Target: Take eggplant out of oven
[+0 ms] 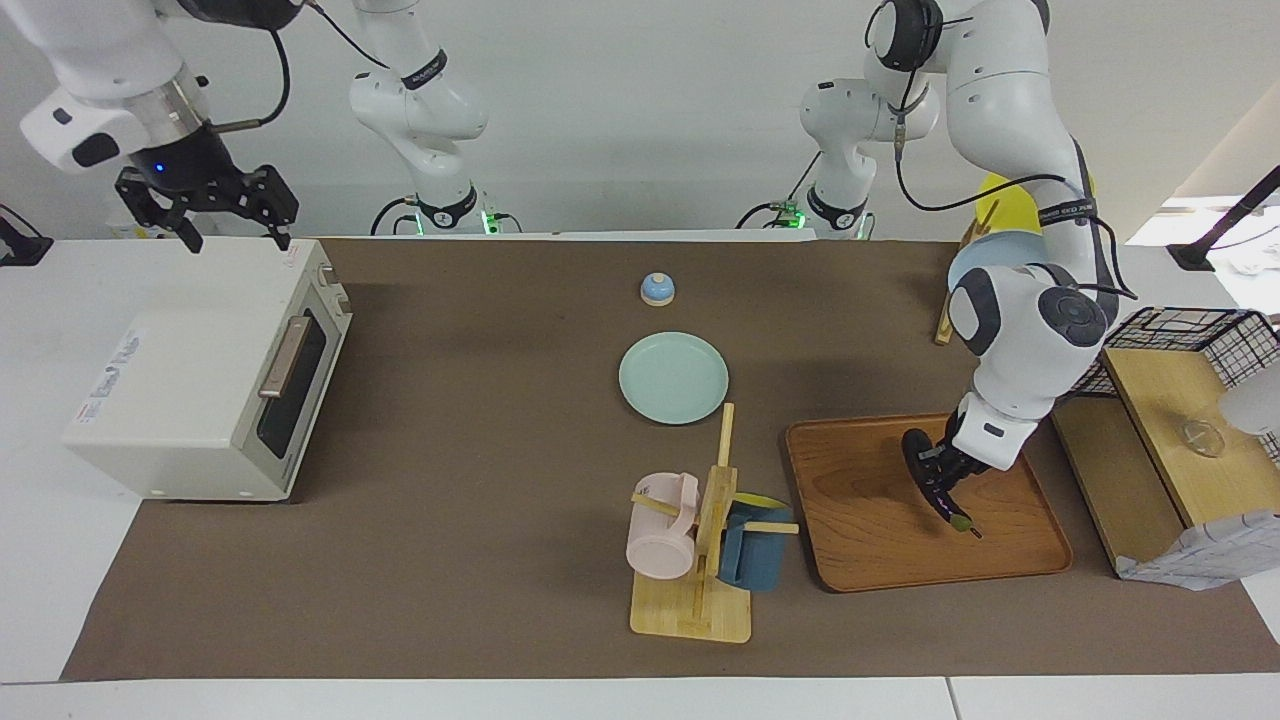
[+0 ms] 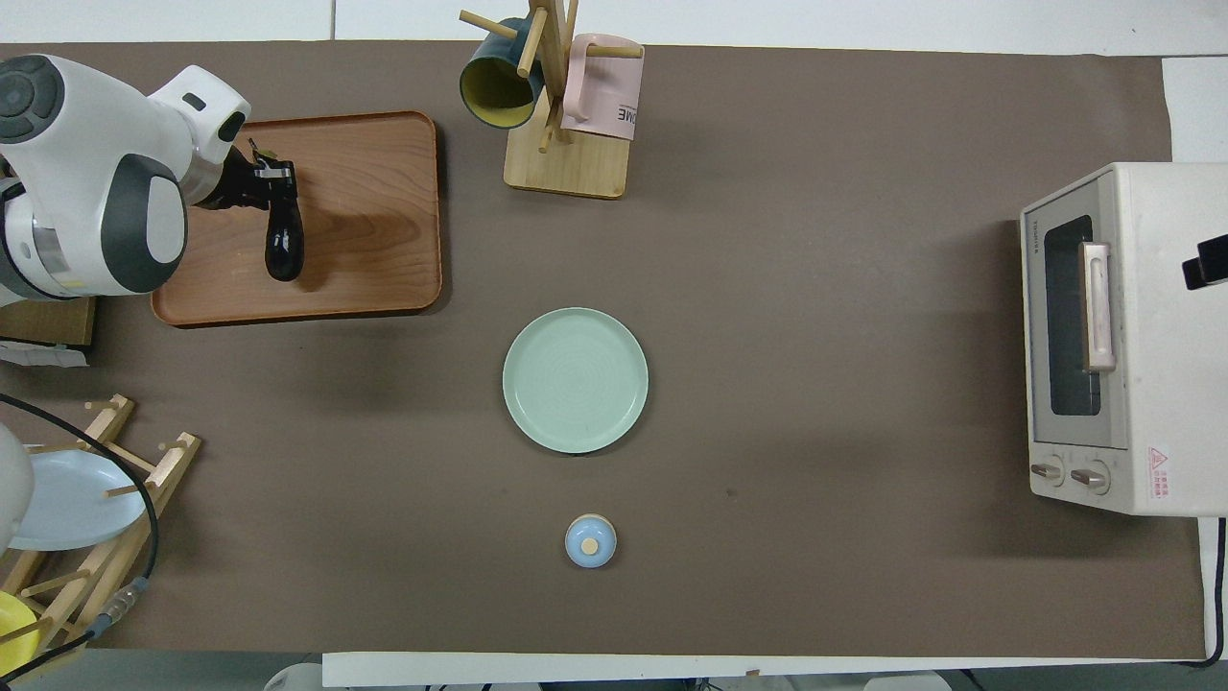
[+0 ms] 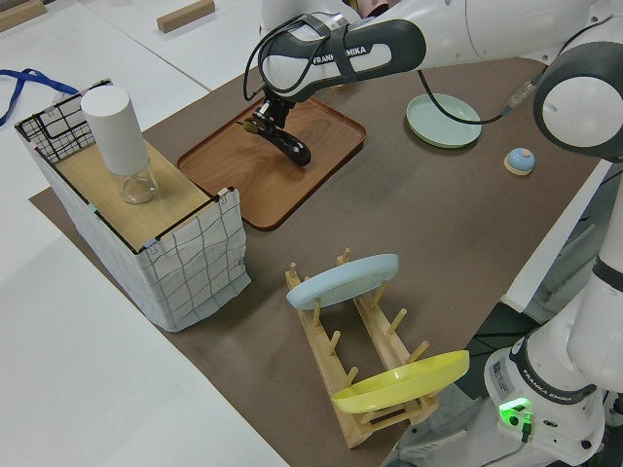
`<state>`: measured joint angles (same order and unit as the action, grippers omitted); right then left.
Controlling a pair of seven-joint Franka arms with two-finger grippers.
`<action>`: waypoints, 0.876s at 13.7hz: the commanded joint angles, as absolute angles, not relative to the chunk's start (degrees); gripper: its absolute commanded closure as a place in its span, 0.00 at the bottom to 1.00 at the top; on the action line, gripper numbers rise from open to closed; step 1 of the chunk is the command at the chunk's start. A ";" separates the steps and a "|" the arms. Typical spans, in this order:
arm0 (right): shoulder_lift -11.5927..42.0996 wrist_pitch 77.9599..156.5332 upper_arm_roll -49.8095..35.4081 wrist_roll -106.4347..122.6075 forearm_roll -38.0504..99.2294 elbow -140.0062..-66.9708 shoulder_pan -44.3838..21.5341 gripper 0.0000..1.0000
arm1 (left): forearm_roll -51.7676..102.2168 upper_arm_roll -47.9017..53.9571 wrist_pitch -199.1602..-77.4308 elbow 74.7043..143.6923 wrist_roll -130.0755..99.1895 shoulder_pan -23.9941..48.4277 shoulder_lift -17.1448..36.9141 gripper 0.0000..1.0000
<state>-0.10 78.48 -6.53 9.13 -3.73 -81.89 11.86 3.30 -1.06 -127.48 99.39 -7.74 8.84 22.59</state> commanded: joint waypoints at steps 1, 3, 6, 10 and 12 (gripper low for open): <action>2.38 76.82 -7.03 7.82 -3.25 -80.59 12.31 0.00 | 3.43 -1.49 -116.68 99.23 -7.73 9.05 15.76 0.00; -0.85 78.04 -3.72 6.78 -4.21 -84.26 6.46 0.00 | 3.43 -1.49 -103.61 99.05 -7.73 8.61 9.87 0.00; -2.46 79.36 -1.14 6.07 -4.04 -86.92 4.66 0.00 | 3.25 -2.37 -89.17 99.32 -7.30 8.00 -0.76 0.00; -1.32 79.54 -1.14 6.15 -3.87 -87.45 5.10 0.00 | 1.85 -2.37 -81.83 97.91 -5.20 7.82 -7.81 0.00; -1.23 79.19 -1.14 6.06 -3.87 -87.45 5.01 0.00 | 1.76 -2.37 -81.04 97.82 -4.40 7.82 -8.17 0.00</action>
